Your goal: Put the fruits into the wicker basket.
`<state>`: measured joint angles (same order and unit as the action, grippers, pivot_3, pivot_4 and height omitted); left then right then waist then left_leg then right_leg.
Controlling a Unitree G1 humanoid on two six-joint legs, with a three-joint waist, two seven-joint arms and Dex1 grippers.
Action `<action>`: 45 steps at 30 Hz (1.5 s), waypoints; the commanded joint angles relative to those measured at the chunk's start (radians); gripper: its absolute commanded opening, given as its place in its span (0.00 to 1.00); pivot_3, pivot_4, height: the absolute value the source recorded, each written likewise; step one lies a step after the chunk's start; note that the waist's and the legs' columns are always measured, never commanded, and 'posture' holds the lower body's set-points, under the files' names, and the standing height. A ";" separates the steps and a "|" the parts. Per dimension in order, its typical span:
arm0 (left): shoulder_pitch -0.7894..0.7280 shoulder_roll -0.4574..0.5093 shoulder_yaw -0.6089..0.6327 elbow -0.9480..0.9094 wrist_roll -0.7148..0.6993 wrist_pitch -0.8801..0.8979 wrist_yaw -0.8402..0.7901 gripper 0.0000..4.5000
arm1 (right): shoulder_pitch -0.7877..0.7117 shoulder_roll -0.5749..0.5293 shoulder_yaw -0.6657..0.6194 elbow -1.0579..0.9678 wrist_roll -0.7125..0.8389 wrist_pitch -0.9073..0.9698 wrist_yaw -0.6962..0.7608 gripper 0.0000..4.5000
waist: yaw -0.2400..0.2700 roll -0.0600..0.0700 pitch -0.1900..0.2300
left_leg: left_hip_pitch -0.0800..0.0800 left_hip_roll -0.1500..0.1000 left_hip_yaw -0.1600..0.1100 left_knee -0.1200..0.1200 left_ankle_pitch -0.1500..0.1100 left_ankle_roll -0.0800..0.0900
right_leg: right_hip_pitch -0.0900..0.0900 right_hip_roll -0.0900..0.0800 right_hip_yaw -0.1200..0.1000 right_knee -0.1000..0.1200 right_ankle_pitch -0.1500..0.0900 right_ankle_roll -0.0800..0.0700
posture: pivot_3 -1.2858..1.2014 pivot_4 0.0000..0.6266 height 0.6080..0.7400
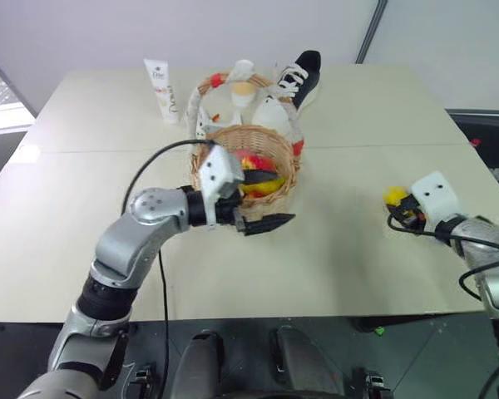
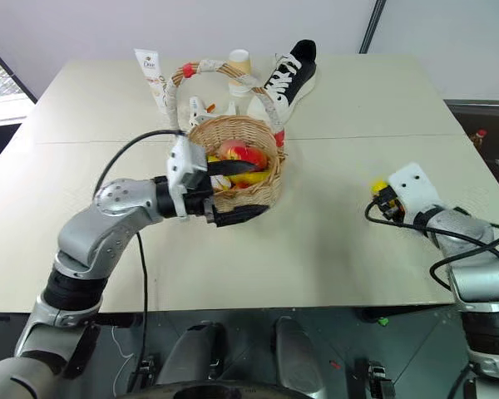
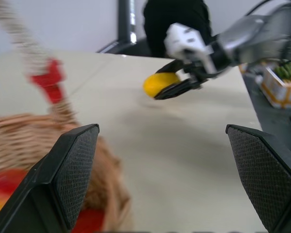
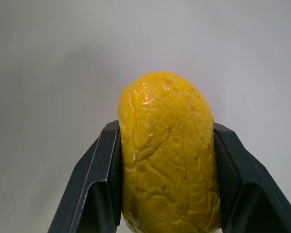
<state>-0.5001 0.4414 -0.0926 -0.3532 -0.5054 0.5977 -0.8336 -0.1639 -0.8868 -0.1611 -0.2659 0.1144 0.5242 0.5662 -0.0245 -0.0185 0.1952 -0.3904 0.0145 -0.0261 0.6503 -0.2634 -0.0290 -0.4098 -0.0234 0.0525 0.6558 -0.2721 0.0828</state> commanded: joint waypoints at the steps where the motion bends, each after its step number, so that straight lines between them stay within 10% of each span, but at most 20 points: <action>1: 0.050 0.021 0.136 -0.002 -0.044 -0.040 0.027 1.00 | -0.056 -0.015 -0.009 -0.234 0.129 -0.029 0.128 0.39 | -0.001 0.000 0.000 | 0.000 0.001 -0.001 0.000 0.000 0.000 | 0.000 0.001 0.000 0.000 0.000 0.000 | 0.52 0.24 1.00; 7: 0.129 0.064 0.254 0.003 -0.064 -0.070 0.044 1.00 | -0.313 0.104 0.217 -0.361 0.203 0.038 0.165 0.39 | -0.011 -0.001 0.000 | 0.000 0.002 -0.004 0.001 0.000 0.000 | 0.001 0.001 -0.001 0.000 0.000 0.000 | 0.52 0.24 1.00; 17: 0.193 0.055 0.261 -0.075 -0.073 -0.066 0.131 1.00 | -0.673 0.348 0.661 0.172 -0.341 -0.219 -0.022 0.39 | -0.005 -0.001 0.000 | -0.002 0.001 -0.004 0.000 0.000 -0.001 | -0.001 -0.004 -0.002 0.000 0.000 -0.001 | 0.52 0.24 1.00; 20: 0.195 0.042 0.249 -0.091 -0.078 -0.065 0.157 1.00 | -0.684 0.354 0.683 0.239 -0.407 -0.307 -0.006 0.69 | 0.003 -0.001 0.000 | -0.003 0.000 -0.003 -0.001 0.000 -0.001 | -0.002 -0.005 -0.002 0.000 0.000 0.000 | 0.52 0.24 1.00; 23: 0.192 0.039 0.239 -0.097 -0.080 -0.065 0.168 1.00 | -0.679 0.374 0.654 0.238 -0.434 -0.344 -0.019 0.99 | 0.005 -0.001 0.000 | -0.003 0.000 -0.003 0.000 0.000 -0.001 | -0.002 -0.005 -0.002 0.000 0.000 0.000 | 0.52 0.24 1.00; 39: 0.155 0.045 0.231 -0.051 -0.123 -0.062 0.147 1.00 | -0.291 0.377 0.064 -0.411 0.393 0.249 0.124 0.99 | 0.010 -0.002 0.000 | -0.001 0.001 -0.004 0.000 0.000 0.000 | 0.001 -0.005 -0.003 -0.001 0.000 -0.001 | 0.52 0.24 1.00; 45: 0.147 0.040 0.214 -0.042 -0.127 -0.061 0.139 1.00 | -0.287 0.479 0.041 -0.260 0.330 0.224 -0.076 0.99 | -0.003 -0.001 0.000 | 0.000 0.001 -0.003 -0.001 0.000 0.000 | 0.001 -0.002 -0.002 0.000 0.000 -0.001 | 0.52 0.24 1.00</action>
<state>-0.3311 0.4779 0.1272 -0.3844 -0.6205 0.5417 -0.6902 -0.4198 -0.4310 -0.1236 -0.5621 0.4788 0.7836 0.5474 -0.0275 -0.0198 0.1948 -0.3901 0.0154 -0.0290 0.6497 -0.2634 -0.0292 -0.4093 -0.0251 0.0505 0.6554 -0.2718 0.0823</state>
